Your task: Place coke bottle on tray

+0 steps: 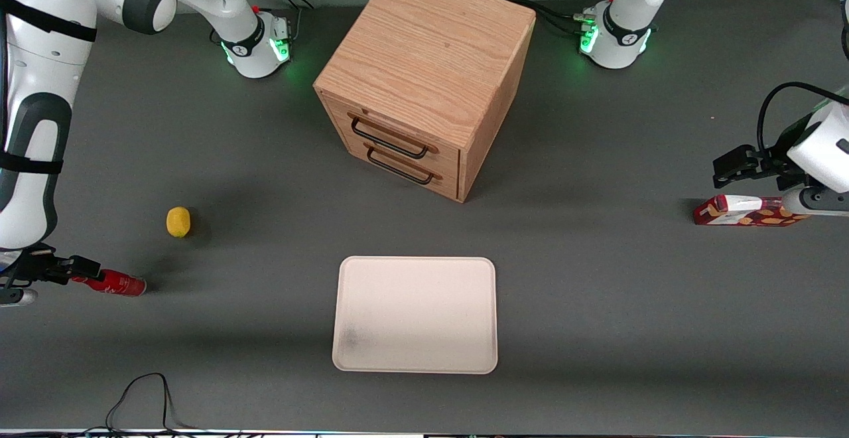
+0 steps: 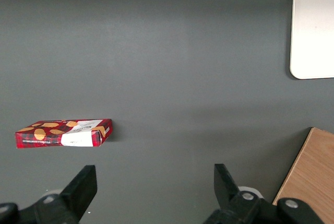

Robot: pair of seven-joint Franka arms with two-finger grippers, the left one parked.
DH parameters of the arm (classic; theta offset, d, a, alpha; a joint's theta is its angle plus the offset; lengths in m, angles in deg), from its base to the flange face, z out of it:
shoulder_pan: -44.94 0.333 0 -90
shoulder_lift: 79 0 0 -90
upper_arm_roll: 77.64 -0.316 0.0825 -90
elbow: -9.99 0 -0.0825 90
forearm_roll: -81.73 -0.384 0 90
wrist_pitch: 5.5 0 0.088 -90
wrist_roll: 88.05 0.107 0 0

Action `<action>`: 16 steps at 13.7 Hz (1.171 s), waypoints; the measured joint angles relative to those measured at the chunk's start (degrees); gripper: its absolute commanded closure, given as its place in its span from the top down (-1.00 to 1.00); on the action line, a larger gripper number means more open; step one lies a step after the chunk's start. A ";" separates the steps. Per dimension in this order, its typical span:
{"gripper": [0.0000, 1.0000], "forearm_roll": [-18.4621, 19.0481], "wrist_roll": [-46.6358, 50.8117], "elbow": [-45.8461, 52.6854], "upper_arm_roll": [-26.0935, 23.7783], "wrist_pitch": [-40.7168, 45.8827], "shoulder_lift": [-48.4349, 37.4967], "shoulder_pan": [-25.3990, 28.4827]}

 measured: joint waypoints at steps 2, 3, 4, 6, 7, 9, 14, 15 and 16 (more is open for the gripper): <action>-0.14 -0.02 -0.61 -0.03 0.00 0.00 0.13 0.00; -0.32 -0.03 -0.68 -0.04 0.00 0.00 0.19 0.00; -0.52 -0.04 -0.70 -0.04 0.00 0.00 0.22 0.00; -0.89 -0.06 -0.73 -0.01 0.08 -0.25 0.23 -0.01; -0.96 -0.09 -0.74 -0.01 0.08 -0.26 0.24 -0.02; -0.96 -0.10 -0.74 0.09 0.06 -0.25 0.25 0.01; -0.96 2.14 1.79 5.75 0.32 8.49 -0.48 1.25; -0.96 4.34 4.24 8.39 0.35 11.97 -1.10 1.51; -0.96 6.82 6.82 11.24 0.36 15.63 -2.03 1.87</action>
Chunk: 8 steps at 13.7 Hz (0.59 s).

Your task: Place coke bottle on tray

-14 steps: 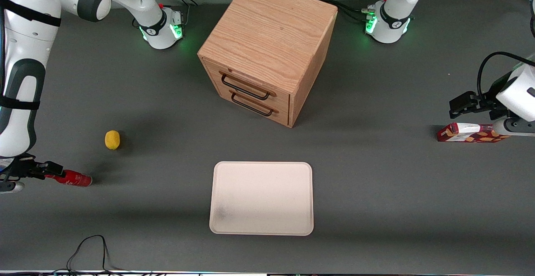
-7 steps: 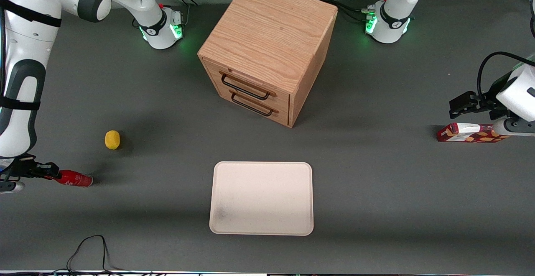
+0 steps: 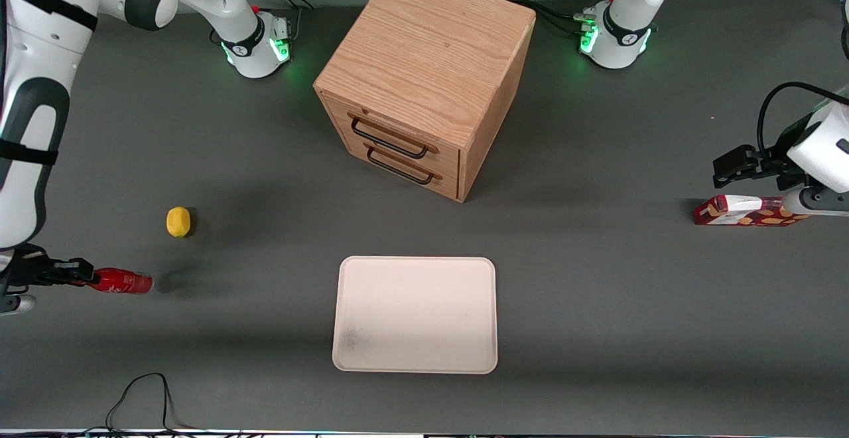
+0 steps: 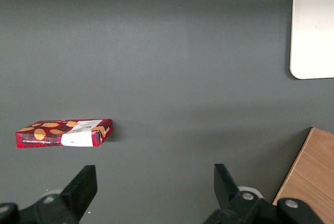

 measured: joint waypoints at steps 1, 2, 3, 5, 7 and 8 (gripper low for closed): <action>-0.96 2.14 2.51 2.93 0.01 3.77 -1.03 0.51; -0.95 3.85 4.92 6.03 -0.01 7.94 -2.00 1.04; -0.93 5.30 7.27 9.50 -0.09 12.58 -2.79 1.60; -0.92 6.95 11.19 16.77 -1.27 20.41 -3.68 2.48; -0.92 7.51 14.08 22.71 -3.98 23.84 -3.95 3.08; -0.92 7.57 15.74 24.56 -5.50 24.45 -3.97 3.25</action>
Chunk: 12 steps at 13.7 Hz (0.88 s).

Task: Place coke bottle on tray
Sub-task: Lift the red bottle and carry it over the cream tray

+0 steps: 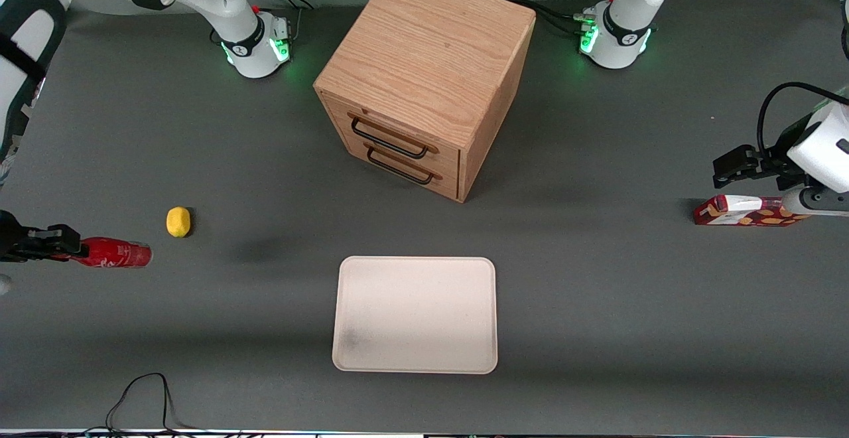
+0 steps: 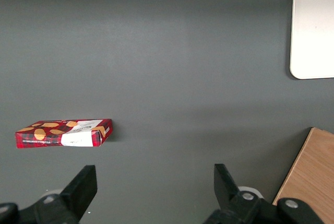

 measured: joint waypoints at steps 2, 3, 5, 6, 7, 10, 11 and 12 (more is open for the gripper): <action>-0.92 0.18 5.44 2.59 -4.83 0.47 0.00 -0.12; -0.92 0.38 8.76 3.73 -7.78 0.35 0.03 -0.13; -0.85 2.78 14.42 5.74 -15.02 -1.73 0.17 0.25; -0.85 5.82 16.39 6.17 -19.00 -4.04 0.27 0.64; -0.85 9.79 18.38 6.41 -23.38 -6.52 0.57 0.99; -0.85 23.98 26.77 6.36 -36.94 -13.95 3.48 1.37; -0.85 28.44 29.64 6.32 -40.91 -16.49 5.17 1.42; -0.83 31.98 31.98 6.27 -44.20 -19.06 7.08 1.49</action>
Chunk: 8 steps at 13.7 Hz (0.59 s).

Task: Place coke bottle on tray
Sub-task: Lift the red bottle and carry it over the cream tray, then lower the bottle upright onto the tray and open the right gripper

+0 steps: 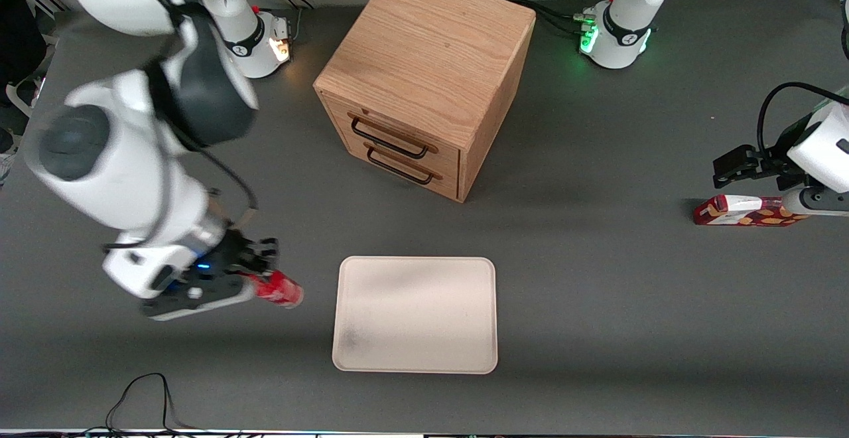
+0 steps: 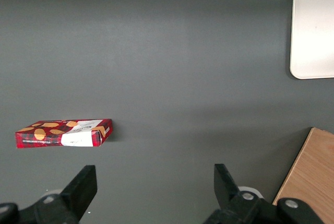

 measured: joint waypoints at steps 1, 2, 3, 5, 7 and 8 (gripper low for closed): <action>-0.81 2.45 1.81 -0.04 -2.35 -2.85 2.12 0.10; -0.81 3.56 2.69 -0.09 -3.44 -5.80 4.17 0.20; -0.81 3.86 2.87 -0.12 -3.78 -8.90 6.27 0.22; -0.78 4.09 2.92 -0.17 -3.89 -14.67 10.29 0.27; -0.77 5.66 3.65 -0.28 -4.01 -19.48 13.72 0.62; -0.73 6.22 3.87 -0.56 -4.03 -21.61 14.86 0.78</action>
